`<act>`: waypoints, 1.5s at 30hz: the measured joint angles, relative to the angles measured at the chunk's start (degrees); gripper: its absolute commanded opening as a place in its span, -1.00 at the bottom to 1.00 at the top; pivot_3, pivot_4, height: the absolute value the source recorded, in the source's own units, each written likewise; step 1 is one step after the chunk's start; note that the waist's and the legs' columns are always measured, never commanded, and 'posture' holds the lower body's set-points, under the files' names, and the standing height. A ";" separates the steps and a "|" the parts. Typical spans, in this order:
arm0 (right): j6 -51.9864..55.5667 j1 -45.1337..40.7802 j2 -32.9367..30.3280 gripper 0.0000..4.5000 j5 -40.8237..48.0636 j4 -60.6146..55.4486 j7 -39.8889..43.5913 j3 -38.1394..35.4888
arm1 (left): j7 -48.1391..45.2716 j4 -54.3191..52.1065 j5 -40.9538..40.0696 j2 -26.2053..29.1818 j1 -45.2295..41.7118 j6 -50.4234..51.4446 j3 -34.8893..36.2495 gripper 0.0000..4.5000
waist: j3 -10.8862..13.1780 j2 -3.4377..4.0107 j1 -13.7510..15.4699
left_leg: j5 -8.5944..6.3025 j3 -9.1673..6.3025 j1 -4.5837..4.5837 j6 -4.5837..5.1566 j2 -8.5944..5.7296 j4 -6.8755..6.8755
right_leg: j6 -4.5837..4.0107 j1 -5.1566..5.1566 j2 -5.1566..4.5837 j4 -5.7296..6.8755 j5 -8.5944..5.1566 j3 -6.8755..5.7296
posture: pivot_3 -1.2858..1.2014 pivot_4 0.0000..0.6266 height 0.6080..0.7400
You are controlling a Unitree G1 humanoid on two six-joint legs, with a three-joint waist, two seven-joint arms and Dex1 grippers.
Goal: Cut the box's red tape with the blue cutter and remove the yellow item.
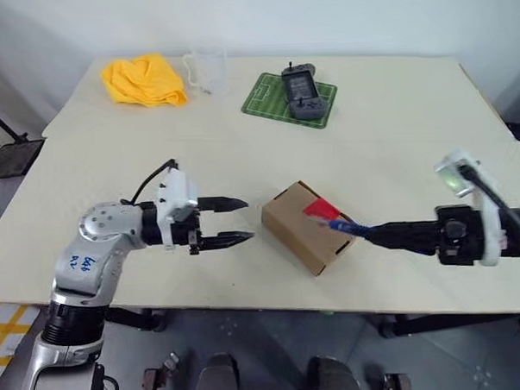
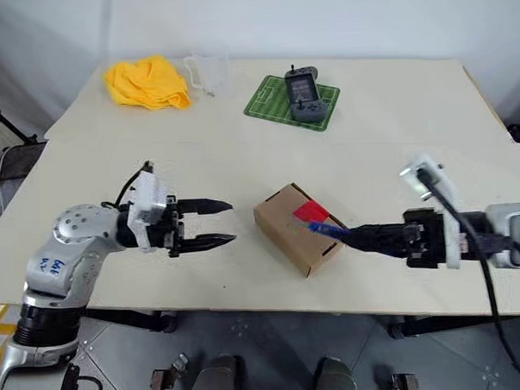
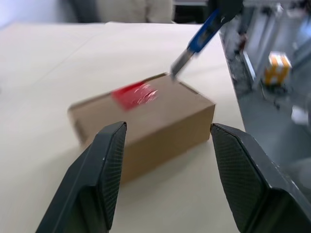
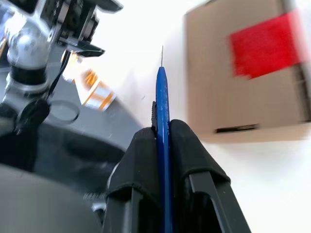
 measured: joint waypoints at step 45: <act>-5.69 -17.93 6.26 -0.96 -39.75 -18.95 -4.97 12.38 | 14.26 11.05 11.13 -13.83 -18.18 15.30 -17.03 -1.00 | 0.07 -0.17 -0.75 | -0.01 0.10 0.00 0.01 -0.01 -0.03 | 0.12 -0.04 0.02 -0.14 0.11 0.10 | 0.03 -0.52 1.00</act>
